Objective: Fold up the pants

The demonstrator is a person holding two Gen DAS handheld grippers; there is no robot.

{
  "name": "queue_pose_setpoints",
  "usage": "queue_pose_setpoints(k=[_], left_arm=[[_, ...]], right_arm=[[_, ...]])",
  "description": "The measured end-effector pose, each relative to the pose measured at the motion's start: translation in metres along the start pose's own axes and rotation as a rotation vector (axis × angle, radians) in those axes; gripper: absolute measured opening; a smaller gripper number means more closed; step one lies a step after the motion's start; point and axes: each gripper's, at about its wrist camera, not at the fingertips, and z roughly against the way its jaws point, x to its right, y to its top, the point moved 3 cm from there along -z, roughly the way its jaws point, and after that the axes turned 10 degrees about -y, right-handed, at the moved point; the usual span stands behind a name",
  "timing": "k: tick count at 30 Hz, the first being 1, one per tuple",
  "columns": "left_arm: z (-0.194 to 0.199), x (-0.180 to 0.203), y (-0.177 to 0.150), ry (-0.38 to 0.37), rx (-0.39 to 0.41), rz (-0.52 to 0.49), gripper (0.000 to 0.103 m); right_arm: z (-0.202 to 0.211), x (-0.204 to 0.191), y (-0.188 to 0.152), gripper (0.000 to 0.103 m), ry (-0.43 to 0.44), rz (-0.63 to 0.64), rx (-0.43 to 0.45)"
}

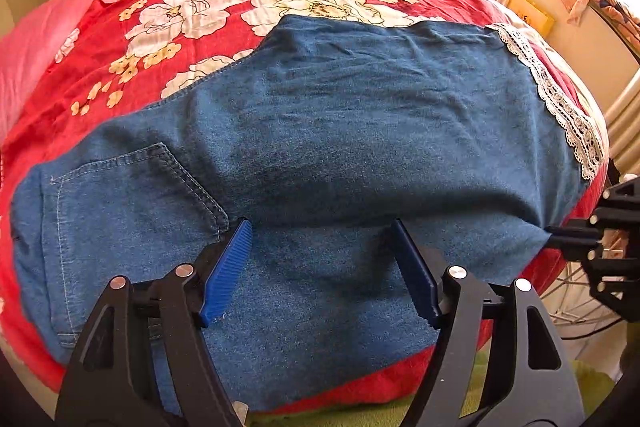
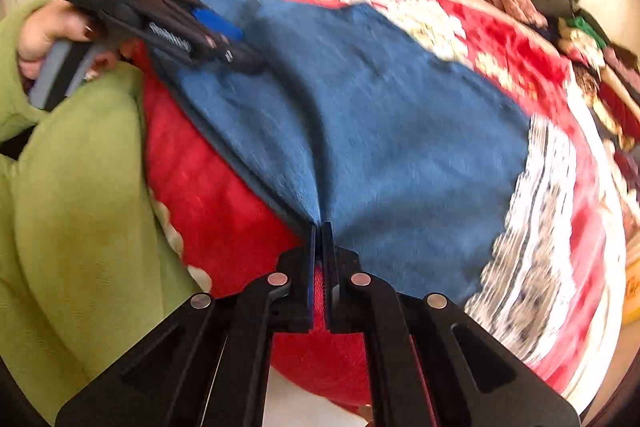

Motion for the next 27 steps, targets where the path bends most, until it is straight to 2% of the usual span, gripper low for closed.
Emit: queue_pose_setpoints(k=[2, 3, 4, 6, 9, 11, 13, 15, 17, 20, 21, 22, 23, 27], left_arm=[[0.002, 0.000, -0.003, 0.005, -0.004, -0.004, 0.064], [0.004, 0.000, -0.005, 0.004, -0.005, -0.004, 0.065], [0.005, 0.000, -0.007, 0.002, -0.005, -0.003, 0.066], [0.006, 0.000, -0.009, 0.013, -0.001, 0.002, 0.068], [0.003, 0.000, -0.013, 0.028, -0.009, -0.003, 0.069], [0.002, 0.000, -0.016, 0.036, -0.011, -0.010, 0.069], [0.003, 0.000, -0.018, 0.037, -0.011, -0.015, 0.069], [0.003, 0.001, -0.019, 0.042, -0.008, -0.030, 0.069], [0.005, 0.002, -0.020, 0.040, -0.008, -0.032, 0.069], [0.022, 0.007, -0.016, 0.048, 0.021, -0.066, 0.069], [0.029, 0.007, -0.014, 0.047, 0.039, -0.069, 0.070], [0.037, 0.004, -0.009, 0.041, 0.060, -0.061, 0.071], [0.043, 0.002, -0.005, 0.039, 0.076, -0.048, 0.071], [0.056, -0.017, 0.012, 0.042, 0.112, 0.008, 0.073]], right_arm=[[0.009, 0.004, -0.002, 0.007, 0.044, -0.043, 0.000], [0.020, 0.008, -0.002, 0.012, 0.067, -0.076, 0.022], [0.029, 0.013, -0.002, 0.024, 0.074, -0.109, 0.052], [0.042, 0.029, 0.001, 0.039, 0.036, -0.189, 0.094], [0.041, 0.062, 0.001, 0.041, -0.025, -0.348, 0.100], [0.024, 0.083, -0.008, 0.044, -0.088, -0.439, 0.007], [0.002, 0.087, -0.021, 0.046, -0.087, -0.443, -0.100], [0.001, 0.078, -0.020, 0.047, -0.129, -0.390, -0.076], [0.009, 0.075, -0.015, 0.049, -0.129, -0.389, -0.063], [0.032, 0.089, -0.012, 0.050, -0.072, -0.473, 0.026], [0.042, 0.099, -0.012, 0.053, -0.089, -0.501, 0.047], [0.048, 0.106, -0.012, 0.063, -0.114, -0.521, 0.059], [0.055, 0.116, -0.011, 0.065, -0.136, -0.547, 0.080], [0.068, 0.146, -0.007, 0.066, -0.150, -0.618, 0.121]])
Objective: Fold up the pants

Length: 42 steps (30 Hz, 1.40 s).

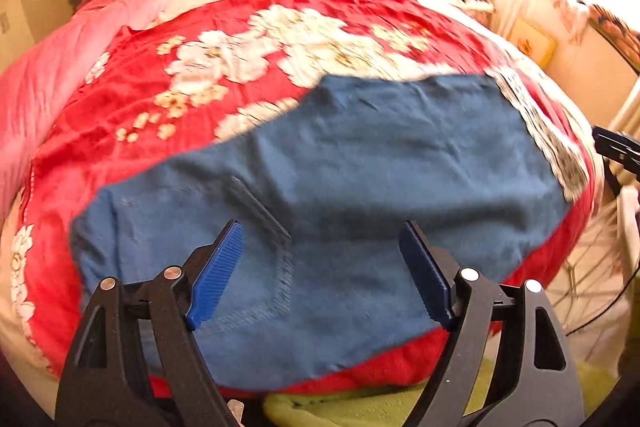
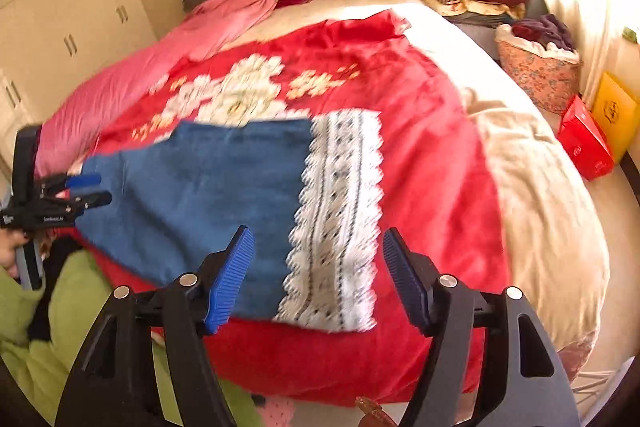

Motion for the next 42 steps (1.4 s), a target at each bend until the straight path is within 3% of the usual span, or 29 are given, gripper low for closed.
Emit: queue_pose_setpoints(k=[8, 14, 20, 23, 25, 28, 31, 32, 33, 34, 35, 36, 42], left_arm=[[0.011, -0.015, 0.044, 0.016, 0.049, -0.010, 0.075], [-0.006, -0.005, 0.086, -0.019, 0.077, -0.079, 0.079], [-0.059, 0.004, 0.110, -0.108, 0.009, -0.120, 0.079], [-0.093, 0.003, 0.113, -0.097, -0.050, -0.132, 0.079], [-0.113, -0.004, 0.114, -0.081, -0.071, -0.114, 0.079], [-0.133, -0.012, 0.109, -0.121, -0.105, -0.059, 0.079], [-0.144, -0.011, 0.096, -0.142, -0.129, -0.030, 0.070], [-0.143, -0.009, 0.094, -0.141, -0.121, -0.033, 0.061], [-0.140, -0.007, 0.093, -0.155, -0.113, -0.028, 0.046], [-0.137, -0.005, 0.093, -0.163, -0.109, -0.024, 0.036], [-0.134, -0.002, 0.092, -0.166, -0.105, -0.025, 0.014], [-0.131, 0.000, 0.091, -0.159, -0.104, -0.029, 0.004], [-0.105, 0.009, 0.106, -0.115, -0.045, -0.068, 0.002]], right_arm=[[-0.020, 0.021, 0.046, 0.066, 0.006, -0.066, 0.034], [-0.077, 0.033, 0.074, 0.066, 0.035, -0.121, -0.058], [-0.128, 0.035, 0.082, 0.060, 0.044, -0.117, -0.148], [-0.147, 0.034, 0.080, 0.059, 0.053, -0.098, -0.183], [-0.158, 0.034, 0.078, 0.057, 0.056, -0.092, -0.199], [-0.161, 0.029, 0.076, 0.048, 0.070, -0.062, -0.187], [-0.158, 0.021, 0.073, 0.034, 0.105, -0.017, -0.175], [-0.158, 0.015, 0.070, 0.032, 0.113, 0.008, -0.175], [-0.158, 0.012, 0.068, 0.029, 0.113, 0.030, -0.175], [-0.157, 0.007, 0.066, 0.026, 0.110, 0.056, -0.170], [-0.153, 0.003, 0.066, 0.025, 0.108, 0.081, -0.160], [-0.151, 0.003, 0.067, 0.021, 0.118, 0.079, -0.156], [-0.110, 0.012, 0.103, 0.016, 0.163, 0.074, -0.028]])
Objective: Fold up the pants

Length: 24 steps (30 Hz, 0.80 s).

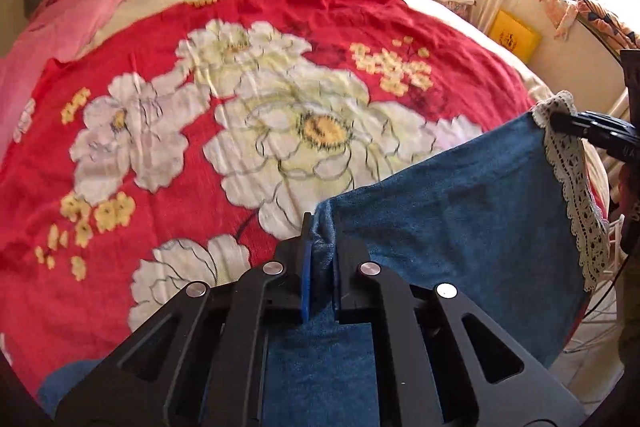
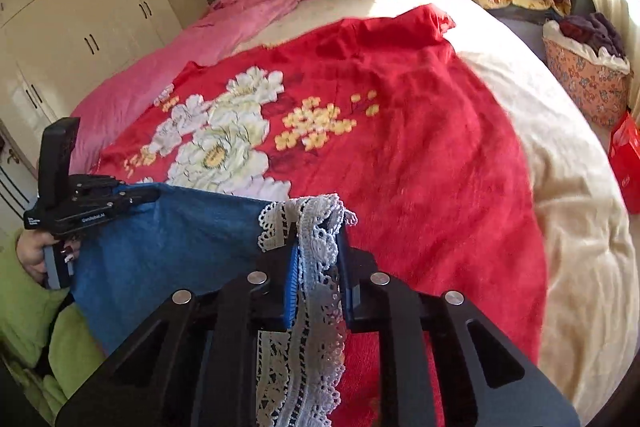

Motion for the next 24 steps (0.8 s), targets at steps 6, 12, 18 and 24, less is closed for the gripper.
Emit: queue_pose_setpoints(k=[6, 12, 18, 24], left_arm=[[-0.027, -0.009, 0.008, 0.060, -0.025, 0.014, 0.002], [-0.037, -0.012, -0.002, 0.105, -0.035, -0.007, 0.017], [0.027, -0.010, -0.009, 0.130, 0.080, 0.019, 0.053], [0.098, -0.018, -0.048, 0.198, 0.172, 0.060, 0.071]], right_arm=[[-0.045, 0.001, 0.003, 0.016, -0.131, 0.056, -0.120], [-0.067, 0.007, -0.014, 0.021, -0.149, 0.065, -0.159], [0.004, 0.016, -0.016, 0.042, -0.144, -0.016, -0.052], [0.067, 0.018, -0.066, 0.043, -0.069, -0.112, -0.003]])
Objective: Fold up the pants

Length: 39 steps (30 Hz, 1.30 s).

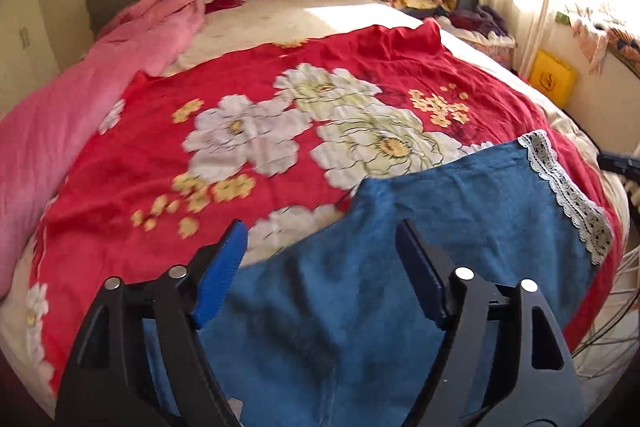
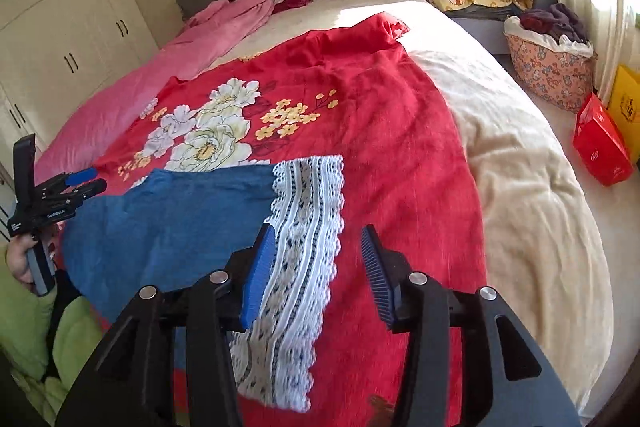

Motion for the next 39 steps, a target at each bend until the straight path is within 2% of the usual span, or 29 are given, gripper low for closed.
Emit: queue_pose_setpoints(k=[3, 7, 9, 12, 14, 16, 17, 18, 20, 23, 27, 29, 32, 34, 39], left_arm=[[0.018, -0.018, -0.023, 0.023, -0.008, 0.049, 0.072], [0.021, -0.041, -0.061, 0.073, -0.074, 0.119, 0.072], [0.025, -0.050, -0.075, 0.048, -0.087, 0.170, 0.072], [0.014, -0.062, -0.090, 0.102, -0.137, 0.186, 0.072], [0.008, -0.069, -0.097, 0.093, -0.151, 0.218, 0.072], [0.008, -0.071, -0.097, 0.095, -0.154, 0.227, 0.072], [0.009, -0.072, -0.097, 0.096, -0.152, 0.232, 0.070], [0.010, -0.073, -0.097, 0.096, -0.152, 0.237, 0.068], [0.010, -0.076, -0.099, 0.101, -0.158, 0.243, 0.065], [0.009, -0.077, -0.100, 0.106, -0.168, 0.242, 0.063], [0.006, -0.078, -0.101, 0.108, -0.176, 0.237, 0.063], [0.006, -0.079, -0.102, 0.098, -0.171, 0.237, 0.063], [0.011, -0.080, -0.102, 0.078, -0.153, 0.238, 0.063], [0.017, -0.076, -0.100, 0.078, -0.140, 0.226, 0.064], [0.041, -0.061, -0.090, 0.130, -0.095, 0.165, 0.074]], right_arm=[[0.008, -0.002, -0.030, 0.043, 0.032, -0.042, -0.024], [-0.003, -0.013, -0.058, 0.043, 0.051, -0.064, -0.089], [-0.009, -0.014, -0.065, 0.044, 0.049, -0.074, -0.101], [-0.019, -0.018, -0.070, 0.045, 0.043, -0.064, -0.113], [-0.024, -0.022, -0.072, 0.044, 0.036, -0.049, -0.121], [-0.022, -0.026, -0.073, 0.026, 0.049, -0.028, -0.124], [-0.019, -0.028, -0.073, 0.022, 0.060, -0.020, -0.120], [-0.015, -0.029, -0.072, 0.013, 0.089, -0.025, -0.114], [-0.006, -0.028, -0.070, 0.013, 0.093, -0.020, -0.094], [-0.003, -0.025, -0.075, 0.013, 0.041, -0.004, -0.100], [-0.016, -0.028, -0.086, 0.016, -0.027, 0.030, -0.126], [-0.014, -0.029, -0.086, 0.019, -0.026, 0.026, -0.122], [-0.004, -0.029, -0.082, 0.034, -0.051, 0.039, -0.108], [0.009, -0.026, -0.078, 0.053, -0.080, 0.046, -0.078], [0.043, -0.019, -0.066, 0.060, -0.099, 0.040, 0.013]])
